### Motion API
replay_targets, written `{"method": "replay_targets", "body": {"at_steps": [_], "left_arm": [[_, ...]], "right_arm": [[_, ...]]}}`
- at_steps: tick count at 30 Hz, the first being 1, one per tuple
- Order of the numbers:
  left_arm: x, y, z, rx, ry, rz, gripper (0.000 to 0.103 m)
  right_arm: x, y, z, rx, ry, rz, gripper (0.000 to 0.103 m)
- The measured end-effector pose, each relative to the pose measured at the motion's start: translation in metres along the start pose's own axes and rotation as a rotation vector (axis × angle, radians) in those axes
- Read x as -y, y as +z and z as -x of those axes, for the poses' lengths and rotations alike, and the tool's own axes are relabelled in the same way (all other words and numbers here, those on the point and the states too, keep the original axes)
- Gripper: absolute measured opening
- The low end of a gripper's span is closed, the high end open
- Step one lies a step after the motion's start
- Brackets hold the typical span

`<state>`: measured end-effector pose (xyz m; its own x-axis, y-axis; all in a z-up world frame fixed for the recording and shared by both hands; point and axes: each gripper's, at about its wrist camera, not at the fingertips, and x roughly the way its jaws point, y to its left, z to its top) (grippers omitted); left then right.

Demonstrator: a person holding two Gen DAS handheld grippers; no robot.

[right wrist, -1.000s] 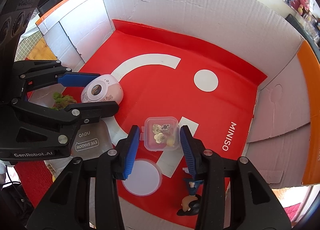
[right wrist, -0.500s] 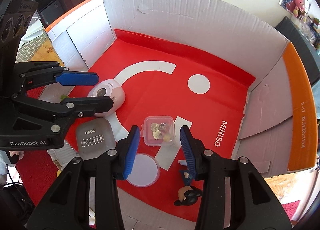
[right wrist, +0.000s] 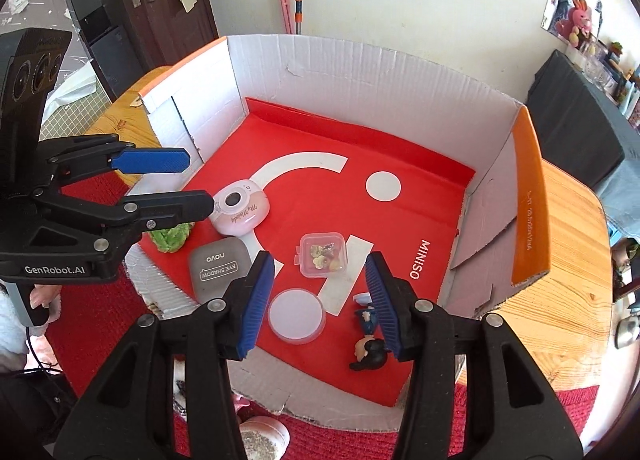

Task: Organize objects
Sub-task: 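Lift both tools out of the box back toward the mat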

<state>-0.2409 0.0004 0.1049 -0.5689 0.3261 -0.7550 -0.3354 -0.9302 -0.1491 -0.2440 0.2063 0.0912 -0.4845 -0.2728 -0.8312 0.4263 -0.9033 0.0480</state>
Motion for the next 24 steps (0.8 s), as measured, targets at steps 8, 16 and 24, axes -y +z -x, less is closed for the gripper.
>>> {"method": "replay_targets", "body": {"at_steps": [8, 16, 24], "left_arm": [[0.017, -0.013, 0.036, 0.091, 0.004, -0.023, 0.066], [0.028, -0.037, 0.072, 0.194, 0.013, -0.011, 0.077], [0.041, -0.063, 0.104, 0.303, 0.057, -0.004, 0.088]], "right_arm": [[-0.027, -0.006, 0.031, 0.099, -0.028, 0.023, 0.057], [-0.040, -0.035, 0.083, 0.216, -0.043, 0.011, 0.067], [-0.049, -0.065, 0.113, 0.328, -0.069, -0.030, 0.075]]}}
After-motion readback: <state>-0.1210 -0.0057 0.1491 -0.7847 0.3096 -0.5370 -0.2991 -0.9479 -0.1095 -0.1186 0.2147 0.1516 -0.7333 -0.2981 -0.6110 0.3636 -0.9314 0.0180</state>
